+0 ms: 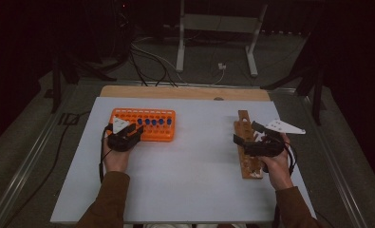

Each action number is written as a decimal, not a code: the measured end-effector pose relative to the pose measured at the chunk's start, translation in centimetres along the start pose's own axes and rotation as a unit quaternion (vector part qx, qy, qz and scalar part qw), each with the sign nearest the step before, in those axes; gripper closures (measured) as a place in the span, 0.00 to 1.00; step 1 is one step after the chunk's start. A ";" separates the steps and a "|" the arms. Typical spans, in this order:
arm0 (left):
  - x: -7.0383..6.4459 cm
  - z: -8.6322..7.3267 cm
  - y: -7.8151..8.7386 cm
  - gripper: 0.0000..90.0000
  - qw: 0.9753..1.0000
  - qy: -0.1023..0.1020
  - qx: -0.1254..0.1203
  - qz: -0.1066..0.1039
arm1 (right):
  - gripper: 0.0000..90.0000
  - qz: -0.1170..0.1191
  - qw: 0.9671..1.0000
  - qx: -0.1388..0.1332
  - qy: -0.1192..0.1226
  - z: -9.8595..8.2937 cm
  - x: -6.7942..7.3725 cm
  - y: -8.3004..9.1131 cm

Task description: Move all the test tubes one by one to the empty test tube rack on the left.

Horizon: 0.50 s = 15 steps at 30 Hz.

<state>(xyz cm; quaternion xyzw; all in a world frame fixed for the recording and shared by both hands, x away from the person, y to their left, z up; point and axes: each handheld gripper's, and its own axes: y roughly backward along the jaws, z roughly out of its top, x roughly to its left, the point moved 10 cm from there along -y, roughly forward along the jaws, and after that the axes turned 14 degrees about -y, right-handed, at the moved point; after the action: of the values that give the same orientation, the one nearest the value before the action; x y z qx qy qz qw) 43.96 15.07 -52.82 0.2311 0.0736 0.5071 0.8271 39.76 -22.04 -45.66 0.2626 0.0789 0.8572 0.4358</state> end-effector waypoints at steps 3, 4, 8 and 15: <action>0.3 0.7 1.7 0.60 1.000 0.009 -0.025 -0.005 | 0.02 0.000 1.000 -0.003 -0.001 -0.1 -0.2 0.3; 0.4 0.9 2.4 0.58 0.999 0.010 -0.032 -0.008 | 0.02 -0.001 1.000 -0.003 0.000 -0.2 -0.2 0.3; 0.4 1.9 4.8 0.49 0.997 0.015 -0.070 -0.014 | 0.02 -0.001 1.000 -0.006 0.005 -0.8 -0.3 0.5; -0.7 2.2 7.9 0.28 0.995 -0.006 -0.093 -0.017 | 0.02 -0.004 1.000 -0.025 0.011 -1.5 -0.6 1.3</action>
<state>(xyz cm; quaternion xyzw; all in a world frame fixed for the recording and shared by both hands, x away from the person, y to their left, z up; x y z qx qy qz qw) 38.09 16.80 -47.32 0.1549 0.0248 0.4966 0.8537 38.33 -23.19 -46.67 0.2417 0.0638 0.8603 0.4443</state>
